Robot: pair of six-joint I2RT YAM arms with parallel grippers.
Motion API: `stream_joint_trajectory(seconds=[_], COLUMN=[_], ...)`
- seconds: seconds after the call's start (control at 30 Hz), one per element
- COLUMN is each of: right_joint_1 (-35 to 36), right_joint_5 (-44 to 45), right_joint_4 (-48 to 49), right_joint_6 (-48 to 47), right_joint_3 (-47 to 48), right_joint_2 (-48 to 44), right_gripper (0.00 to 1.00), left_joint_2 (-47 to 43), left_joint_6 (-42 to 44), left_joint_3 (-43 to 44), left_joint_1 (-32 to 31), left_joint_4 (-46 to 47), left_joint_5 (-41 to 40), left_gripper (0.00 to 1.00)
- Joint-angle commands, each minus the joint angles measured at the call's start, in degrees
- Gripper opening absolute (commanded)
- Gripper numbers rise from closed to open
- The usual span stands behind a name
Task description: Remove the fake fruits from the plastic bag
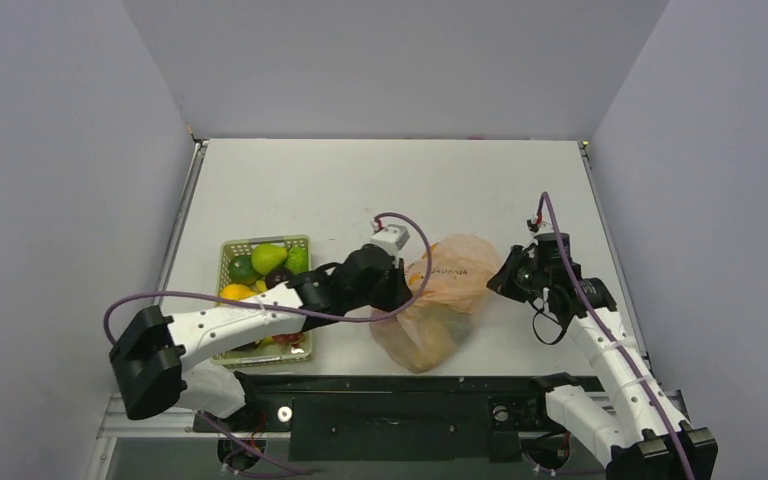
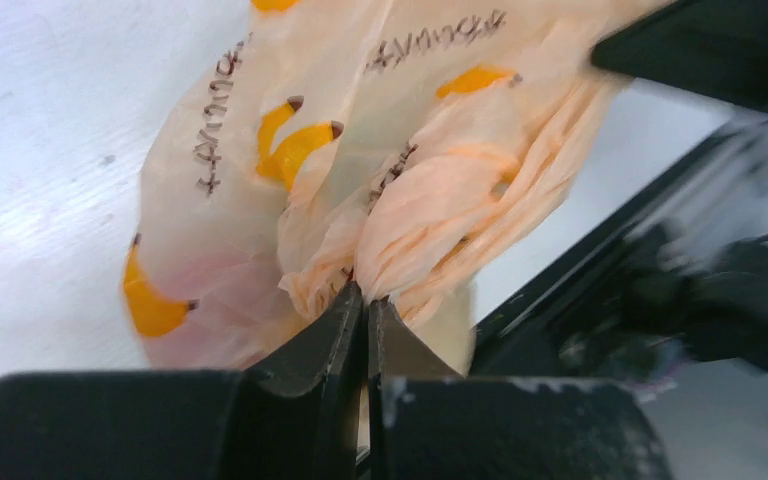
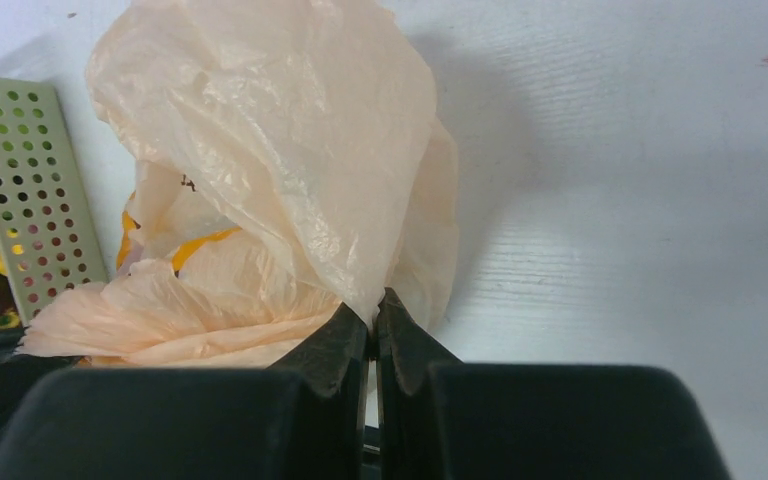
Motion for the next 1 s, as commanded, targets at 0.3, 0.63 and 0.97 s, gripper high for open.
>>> stream_joint_trajectory(seconds=[0.3, 0.63, 0.97], right_joint_1=[-11.6, 2.2, 44.9], right_joint_5=[-27.3, 9.9, 44.8], right_joint_4=[11.0, -6.0, -7.3], right_joint_6=[5.6, -2.1, -18.6], right_joint_3=[-4.8, 7.3, 15.1], right_joint_2=[5.1, -4.9, -1.4], right_gripper=[0.06, 0.65, 0.7], left_joint_2=[-4.4, -4.3, -4.0], left_joint_6=[-29.2, -29.1, -30.6], left_joint_3=[-29.3, -29.2, -28.1], left_joint_1=[11.3, 11.0, 13.4], left_joint_4=[79.0, 73.3, 66.4], left_joint_5=[26.9, 22.1, 22.5], left_gripper=[0.0, 0.0, 0.0])
